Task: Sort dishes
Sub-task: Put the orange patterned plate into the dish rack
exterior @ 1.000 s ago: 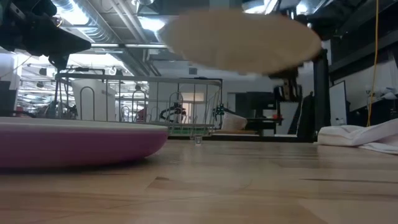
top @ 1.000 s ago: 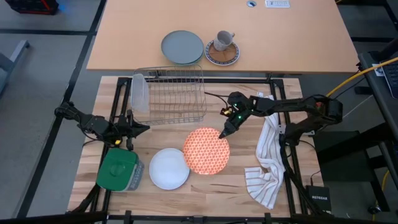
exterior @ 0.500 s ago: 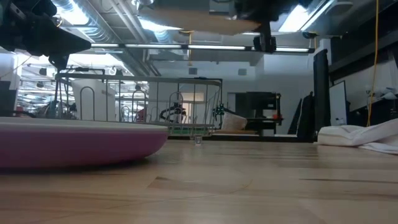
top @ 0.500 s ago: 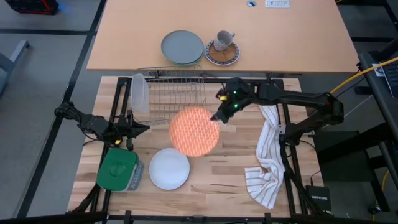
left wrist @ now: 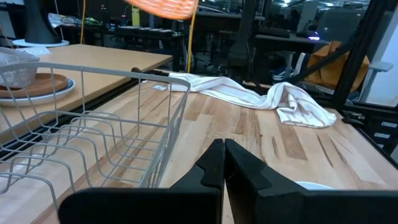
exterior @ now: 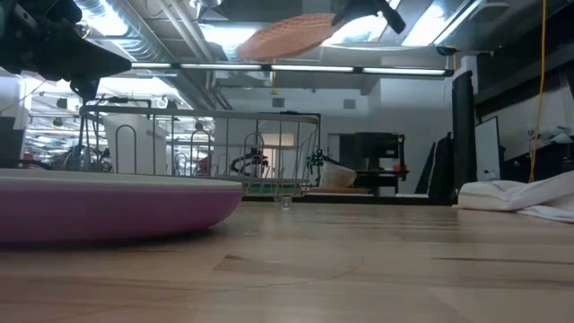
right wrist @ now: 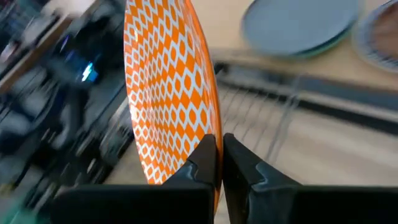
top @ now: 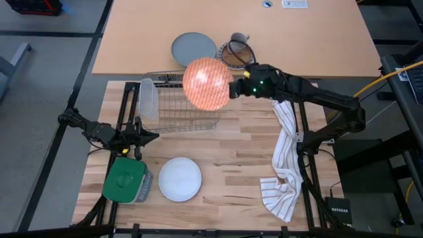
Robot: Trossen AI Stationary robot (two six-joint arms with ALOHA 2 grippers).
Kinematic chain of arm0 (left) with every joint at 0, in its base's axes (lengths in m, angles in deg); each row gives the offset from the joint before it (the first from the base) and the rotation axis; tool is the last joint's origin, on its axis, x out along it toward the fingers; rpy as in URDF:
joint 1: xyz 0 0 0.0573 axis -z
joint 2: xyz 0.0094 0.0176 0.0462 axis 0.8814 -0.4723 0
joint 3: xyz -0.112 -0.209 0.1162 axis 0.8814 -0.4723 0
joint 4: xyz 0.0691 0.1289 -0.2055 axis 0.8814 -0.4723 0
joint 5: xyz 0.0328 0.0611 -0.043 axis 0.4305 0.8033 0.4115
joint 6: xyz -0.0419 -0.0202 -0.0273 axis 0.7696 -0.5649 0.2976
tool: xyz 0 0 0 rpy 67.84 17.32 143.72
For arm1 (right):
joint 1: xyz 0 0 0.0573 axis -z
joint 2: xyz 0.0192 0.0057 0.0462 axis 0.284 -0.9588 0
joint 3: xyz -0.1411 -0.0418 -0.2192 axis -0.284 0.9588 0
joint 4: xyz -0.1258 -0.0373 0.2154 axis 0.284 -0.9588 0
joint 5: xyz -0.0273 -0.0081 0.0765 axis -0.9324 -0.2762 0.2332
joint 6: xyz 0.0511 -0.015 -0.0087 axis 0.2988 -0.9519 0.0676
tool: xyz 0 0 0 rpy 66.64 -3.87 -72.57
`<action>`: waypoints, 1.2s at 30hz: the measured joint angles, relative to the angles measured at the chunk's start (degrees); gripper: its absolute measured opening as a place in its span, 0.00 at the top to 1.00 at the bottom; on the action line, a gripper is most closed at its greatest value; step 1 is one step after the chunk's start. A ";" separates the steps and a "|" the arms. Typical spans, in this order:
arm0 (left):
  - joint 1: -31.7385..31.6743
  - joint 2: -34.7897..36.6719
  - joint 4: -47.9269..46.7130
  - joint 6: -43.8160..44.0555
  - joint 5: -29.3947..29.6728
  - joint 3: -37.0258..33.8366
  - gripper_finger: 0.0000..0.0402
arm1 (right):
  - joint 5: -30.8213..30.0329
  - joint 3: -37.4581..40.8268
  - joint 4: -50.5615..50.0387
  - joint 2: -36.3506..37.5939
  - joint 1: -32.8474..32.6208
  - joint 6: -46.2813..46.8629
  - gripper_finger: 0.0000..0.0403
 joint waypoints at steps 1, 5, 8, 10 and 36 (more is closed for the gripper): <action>0.01 0.00 -0.02 0.00 0.00 0.00 1.00 | -2.20 0.00 -0.07 0.00 0.00 0.89 0.97; 0.00 0.00 -0.02 -0.01 0.00 0.00 1.00 | -8.83 0.24 -0.39 -0.86 0.00 3.68 0.97; 0.00 0.00 -0.01 -0.01 0.00 0.00 1.00 | -10.69 0.30 -0.51 -2.55 0.00 5.50 0.97; 0.00 0.00 -0.04 -0.02 0.00 0.00 1.00 | -11.03 0.33 -0.52 -4.03 0.00 6.63 0.97; 0.00 -0.31 28.31 -20.13 0.03 -0.04 1.00 | -24.31 0.37 -2.09 -12.71 -0.04 8.56 0.97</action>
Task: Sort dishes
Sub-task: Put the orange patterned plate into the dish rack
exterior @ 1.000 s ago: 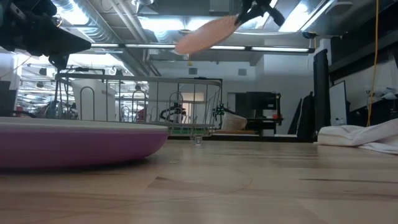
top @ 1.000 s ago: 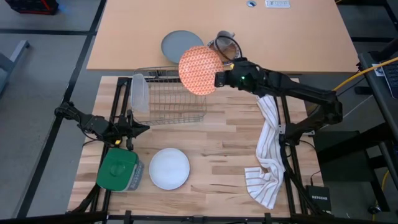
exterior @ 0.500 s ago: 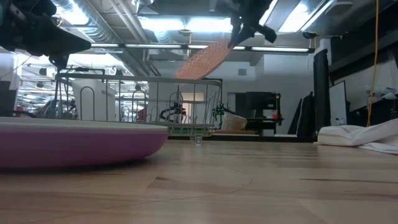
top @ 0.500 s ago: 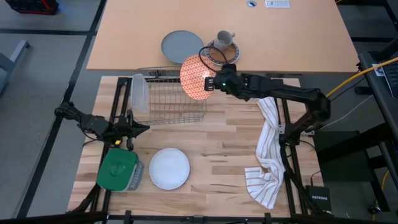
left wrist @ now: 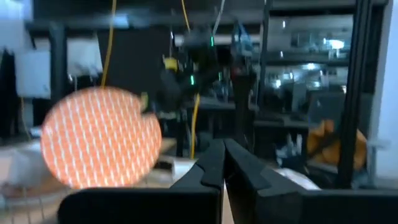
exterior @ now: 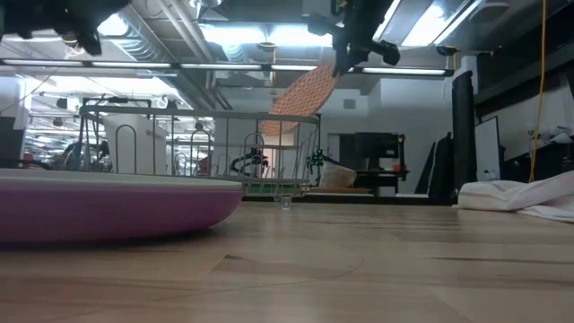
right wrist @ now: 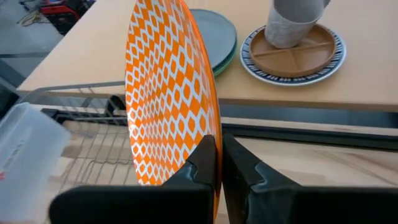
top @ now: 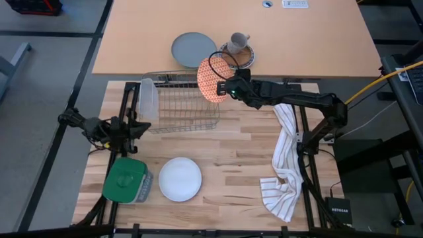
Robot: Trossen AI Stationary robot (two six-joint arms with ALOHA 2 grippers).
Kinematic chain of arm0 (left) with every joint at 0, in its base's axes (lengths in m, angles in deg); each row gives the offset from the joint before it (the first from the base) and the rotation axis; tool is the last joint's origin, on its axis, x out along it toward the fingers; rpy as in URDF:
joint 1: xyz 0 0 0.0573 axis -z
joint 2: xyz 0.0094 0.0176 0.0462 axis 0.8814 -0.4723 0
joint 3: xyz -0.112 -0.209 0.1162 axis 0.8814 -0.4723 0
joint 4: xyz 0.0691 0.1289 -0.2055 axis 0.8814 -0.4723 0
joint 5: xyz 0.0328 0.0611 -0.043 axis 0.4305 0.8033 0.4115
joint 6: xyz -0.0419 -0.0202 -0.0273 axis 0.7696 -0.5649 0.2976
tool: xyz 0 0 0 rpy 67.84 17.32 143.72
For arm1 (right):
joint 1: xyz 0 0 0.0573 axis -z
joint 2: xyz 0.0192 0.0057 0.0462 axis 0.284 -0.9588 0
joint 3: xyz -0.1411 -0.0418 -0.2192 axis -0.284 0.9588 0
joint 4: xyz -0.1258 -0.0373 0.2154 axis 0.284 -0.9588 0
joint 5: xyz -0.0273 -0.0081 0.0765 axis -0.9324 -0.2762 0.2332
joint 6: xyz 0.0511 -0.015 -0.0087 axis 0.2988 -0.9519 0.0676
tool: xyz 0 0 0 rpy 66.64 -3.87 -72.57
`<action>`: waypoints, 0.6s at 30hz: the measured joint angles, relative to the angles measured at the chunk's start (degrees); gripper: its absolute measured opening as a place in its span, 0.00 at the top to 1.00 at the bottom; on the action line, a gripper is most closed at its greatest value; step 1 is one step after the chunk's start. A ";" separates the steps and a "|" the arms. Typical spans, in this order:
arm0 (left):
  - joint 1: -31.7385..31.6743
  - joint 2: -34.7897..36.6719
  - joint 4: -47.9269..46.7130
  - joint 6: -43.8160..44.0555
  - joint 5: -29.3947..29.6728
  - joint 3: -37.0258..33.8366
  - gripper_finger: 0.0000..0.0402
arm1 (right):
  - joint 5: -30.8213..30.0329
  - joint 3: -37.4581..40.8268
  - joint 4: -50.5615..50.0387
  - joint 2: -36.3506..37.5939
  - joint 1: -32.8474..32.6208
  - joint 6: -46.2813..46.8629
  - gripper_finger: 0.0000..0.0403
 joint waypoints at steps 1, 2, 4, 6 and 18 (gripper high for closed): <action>0.02 -0.31 1.70 -1.40 0.01 0.01 1.00 | -0.56 0.00 0.00 -0.45 0.00 0.00 0.97; 0.01 -0.78 3.18 -2.59 0.02 0.01 1.00 | -0.87 0.00 0.02 -0.71 0.00 0.17 0.97; 0.00 -2.07 5.95 -4.26 0.01 0.01 1.00 | -1.03 0.00 0.02 -1.64 0.00 1.57 0.97; -0.12 -3.52 7.75 -5.87 0.04 0.06 1.00 | -1.01 0.00 0.04 -2.47 0.00 2.41 0.97; -2.77 -11.08 9.24 -9.71 1.10 0.69 1.00 | -2.25 0.00 -0.98 -4.03 -1.24 2.74 0.97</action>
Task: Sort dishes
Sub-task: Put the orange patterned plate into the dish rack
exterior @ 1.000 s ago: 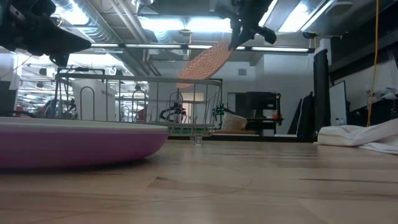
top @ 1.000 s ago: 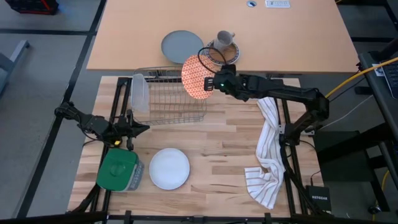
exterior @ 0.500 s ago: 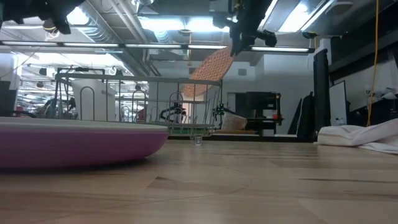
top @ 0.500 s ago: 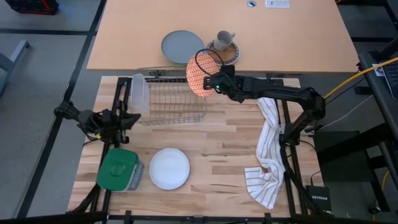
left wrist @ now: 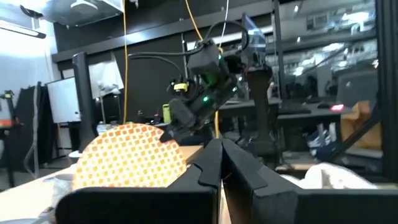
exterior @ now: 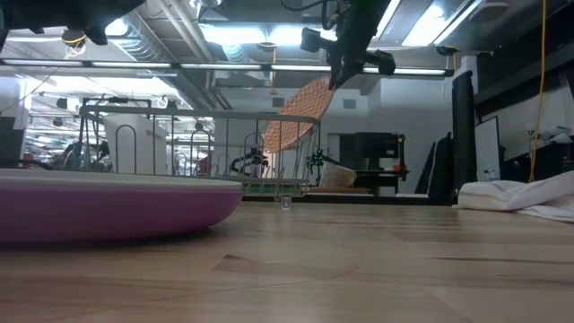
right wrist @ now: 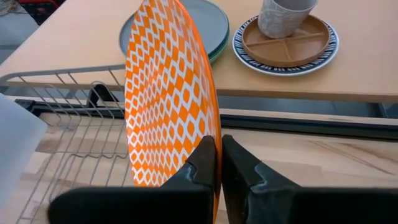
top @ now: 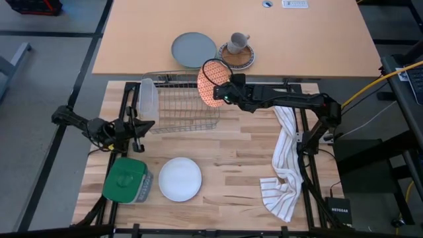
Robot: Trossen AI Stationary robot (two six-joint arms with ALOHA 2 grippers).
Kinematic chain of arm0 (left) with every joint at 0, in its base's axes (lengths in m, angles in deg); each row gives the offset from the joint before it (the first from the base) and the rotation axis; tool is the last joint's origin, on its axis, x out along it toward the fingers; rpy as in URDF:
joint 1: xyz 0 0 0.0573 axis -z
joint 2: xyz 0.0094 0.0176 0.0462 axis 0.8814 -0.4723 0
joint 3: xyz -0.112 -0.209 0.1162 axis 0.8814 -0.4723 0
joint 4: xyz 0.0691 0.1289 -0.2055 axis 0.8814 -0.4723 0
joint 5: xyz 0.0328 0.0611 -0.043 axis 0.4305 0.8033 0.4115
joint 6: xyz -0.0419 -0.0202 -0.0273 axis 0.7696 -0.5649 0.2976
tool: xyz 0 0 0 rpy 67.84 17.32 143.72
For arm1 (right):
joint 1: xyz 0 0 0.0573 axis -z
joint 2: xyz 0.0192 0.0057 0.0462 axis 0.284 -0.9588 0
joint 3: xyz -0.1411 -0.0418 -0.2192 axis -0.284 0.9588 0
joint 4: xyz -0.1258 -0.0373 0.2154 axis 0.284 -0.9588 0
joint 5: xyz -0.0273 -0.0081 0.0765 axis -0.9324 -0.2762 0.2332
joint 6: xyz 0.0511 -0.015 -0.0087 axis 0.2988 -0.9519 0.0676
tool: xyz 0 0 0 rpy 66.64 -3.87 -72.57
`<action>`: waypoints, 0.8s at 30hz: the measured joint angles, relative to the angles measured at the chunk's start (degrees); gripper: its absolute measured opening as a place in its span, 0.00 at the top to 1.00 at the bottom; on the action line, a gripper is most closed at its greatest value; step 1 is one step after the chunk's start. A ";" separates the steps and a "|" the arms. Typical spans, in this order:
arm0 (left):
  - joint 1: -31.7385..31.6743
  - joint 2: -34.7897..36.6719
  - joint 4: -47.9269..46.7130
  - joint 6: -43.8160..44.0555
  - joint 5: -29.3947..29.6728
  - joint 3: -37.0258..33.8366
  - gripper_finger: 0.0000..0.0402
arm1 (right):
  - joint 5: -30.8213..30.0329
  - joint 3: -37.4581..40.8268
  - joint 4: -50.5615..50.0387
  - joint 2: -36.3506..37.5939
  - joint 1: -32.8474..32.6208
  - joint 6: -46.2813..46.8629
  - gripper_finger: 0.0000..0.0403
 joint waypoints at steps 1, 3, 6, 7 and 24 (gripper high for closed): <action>-0.25 -0.45 -0.01 -0.24 -0.02 0.00 1.00 | -0.06 0.00 -0.05 0.00 -0.12 -0.05 0.97; -0.70 -1.28 -0.01 -0.32 -0.02 0.01 1.00 | -0.39 0.00 -0.30 0.00 -0.58 -0.03 0.97; -1.08 -2.48 0.40 -0.13 -0.01 0.02 1.00 | -1.35 0.00 -0.23 -0.36 -1.33 -0.02 0.97; -1.12 -2.76 0.52 -0.13 -0.03 0.02 1.00 | -1.36 0.00 -0.27 -0.39 -1.49 -0.05 0.97; -4.82 -25.01 4.10 -0.20 -5.12 19.13 1.00 | -1.13 0.00 -0.05 -0.39 -1.47 -0.36 0.97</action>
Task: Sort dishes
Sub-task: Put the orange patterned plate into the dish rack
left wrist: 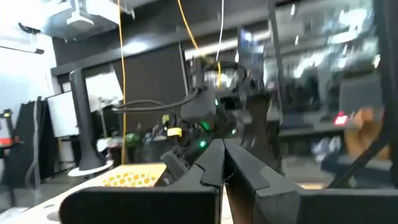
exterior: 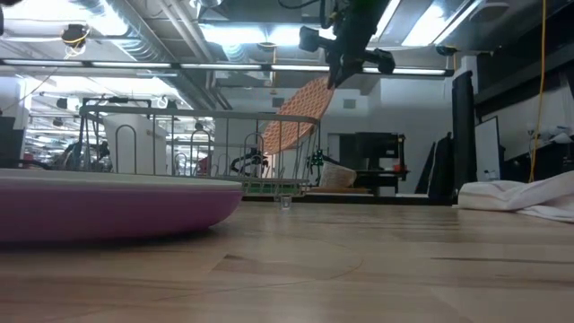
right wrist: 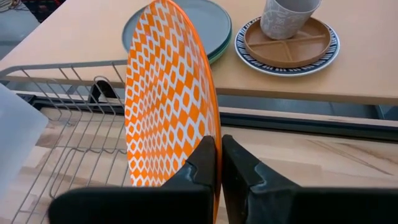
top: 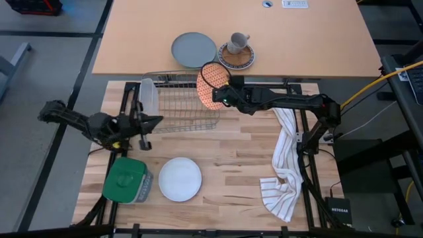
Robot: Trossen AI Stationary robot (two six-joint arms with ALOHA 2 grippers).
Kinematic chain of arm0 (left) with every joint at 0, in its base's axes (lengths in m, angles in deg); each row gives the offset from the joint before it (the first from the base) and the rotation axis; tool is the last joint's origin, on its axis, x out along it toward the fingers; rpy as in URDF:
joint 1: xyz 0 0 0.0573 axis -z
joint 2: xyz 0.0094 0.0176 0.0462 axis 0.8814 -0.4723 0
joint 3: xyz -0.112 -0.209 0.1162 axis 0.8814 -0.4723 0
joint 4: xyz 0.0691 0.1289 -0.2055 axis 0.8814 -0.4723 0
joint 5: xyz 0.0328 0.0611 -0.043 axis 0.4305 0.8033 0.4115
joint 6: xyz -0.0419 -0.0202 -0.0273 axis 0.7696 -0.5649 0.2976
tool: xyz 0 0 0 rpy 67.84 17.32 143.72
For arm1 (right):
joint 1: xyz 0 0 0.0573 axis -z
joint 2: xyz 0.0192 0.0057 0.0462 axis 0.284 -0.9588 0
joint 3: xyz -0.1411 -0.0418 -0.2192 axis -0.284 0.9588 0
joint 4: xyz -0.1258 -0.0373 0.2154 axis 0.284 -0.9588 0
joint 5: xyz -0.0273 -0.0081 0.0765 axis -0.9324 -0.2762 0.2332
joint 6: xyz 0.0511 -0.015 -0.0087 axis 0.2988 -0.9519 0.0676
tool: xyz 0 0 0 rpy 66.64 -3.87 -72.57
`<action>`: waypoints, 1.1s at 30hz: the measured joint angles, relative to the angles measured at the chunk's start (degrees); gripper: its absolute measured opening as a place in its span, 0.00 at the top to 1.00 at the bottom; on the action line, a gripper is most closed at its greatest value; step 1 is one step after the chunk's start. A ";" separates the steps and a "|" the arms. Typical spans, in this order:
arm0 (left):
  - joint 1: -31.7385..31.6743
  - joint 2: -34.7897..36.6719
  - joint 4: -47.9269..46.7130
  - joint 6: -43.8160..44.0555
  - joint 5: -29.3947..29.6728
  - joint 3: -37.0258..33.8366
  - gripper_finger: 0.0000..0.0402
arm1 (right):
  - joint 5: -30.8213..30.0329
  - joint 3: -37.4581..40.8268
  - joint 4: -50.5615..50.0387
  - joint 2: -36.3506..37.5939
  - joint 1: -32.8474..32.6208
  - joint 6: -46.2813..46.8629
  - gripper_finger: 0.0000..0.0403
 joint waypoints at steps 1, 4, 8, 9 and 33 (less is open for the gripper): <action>-0.80 -2.38 -1.56 0.00 0.00 1.89 1.00 | -0.02 0.00 0.01 0.00 0.00 0.00 0.97; -3.23 -10.33 -5.29 0.01 0.00 7.11 1.00 | 0.30 0.00 0.00 0.00 0.14 1.11 0.97; -5.89 -19.76 -7.43 -0.15 0.01 11.57 1.00 | 1.56 0.00 0.13 0.00 0.25 3.65 0.97; -6.45 -21.87 -7.47 -0.29 0.02 12.25 1.00 | 1.85 0.00 0.11 0.00 0.26 4.31 0.97; -15.29 -36.12 -10.43 -1.50 0.63 15.25 0.62 | 11.63 0.02 9.02 0.00 1.03 12.81 0.97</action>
